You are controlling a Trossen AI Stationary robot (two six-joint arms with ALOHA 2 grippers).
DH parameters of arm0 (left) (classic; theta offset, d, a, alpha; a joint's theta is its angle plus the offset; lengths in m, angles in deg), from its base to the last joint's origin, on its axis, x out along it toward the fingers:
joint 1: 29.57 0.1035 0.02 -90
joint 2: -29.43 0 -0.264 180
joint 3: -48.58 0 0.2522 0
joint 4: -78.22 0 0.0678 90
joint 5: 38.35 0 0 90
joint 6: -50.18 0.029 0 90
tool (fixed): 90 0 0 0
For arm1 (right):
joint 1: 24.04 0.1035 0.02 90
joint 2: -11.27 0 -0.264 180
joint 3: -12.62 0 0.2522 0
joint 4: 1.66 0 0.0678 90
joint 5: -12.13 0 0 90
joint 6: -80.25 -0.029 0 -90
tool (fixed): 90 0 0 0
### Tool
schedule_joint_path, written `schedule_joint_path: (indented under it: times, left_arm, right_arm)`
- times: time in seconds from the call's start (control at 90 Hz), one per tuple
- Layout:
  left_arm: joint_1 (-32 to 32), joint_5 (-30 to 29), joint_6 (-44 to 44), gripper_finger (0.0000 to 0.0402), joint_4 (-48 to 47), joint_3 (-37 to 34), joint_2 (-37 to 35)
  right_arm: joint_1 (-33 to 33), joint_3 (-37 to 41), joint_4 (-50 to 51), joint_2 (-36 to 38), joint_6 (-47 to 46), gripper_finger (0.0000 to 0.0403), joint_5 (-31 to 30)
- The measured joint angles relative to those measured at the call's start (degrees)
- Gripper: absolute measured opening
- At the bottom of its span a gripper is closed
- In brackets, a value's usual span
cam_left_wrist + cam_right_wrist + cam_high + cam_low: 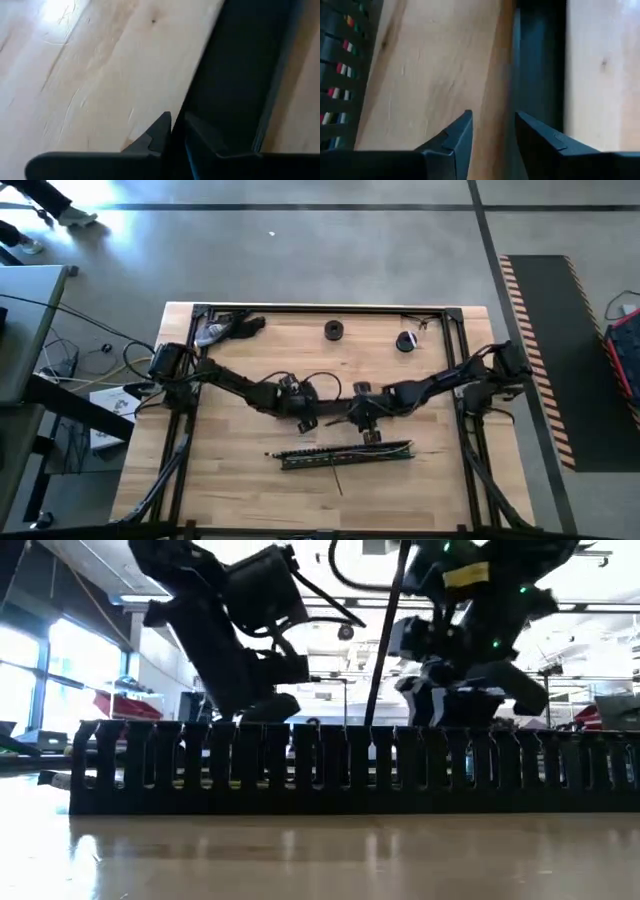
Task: Ziptie cables
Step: Close the black cable duct
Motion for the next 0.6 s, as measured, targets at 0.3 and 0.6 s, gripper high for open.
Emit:
schedule_joint_path:
  times: [0.3, 0.6]
  left_arm:
    - [0.51, 0.26, 4.02, 0.0023, 1.10, -0.04, 0.07]
    - [0.40, 0.69, 5.89, 0.0023, 1.82, -0.05, 0.07]
  right_arm:
    - [-4.06, -0.01, -0.94, -2.49, 3.64, 0.0111, -0.08]
    - [-6.70, 0.02, -3.95, -3.76, 8.51, 0.0109, 1.68]
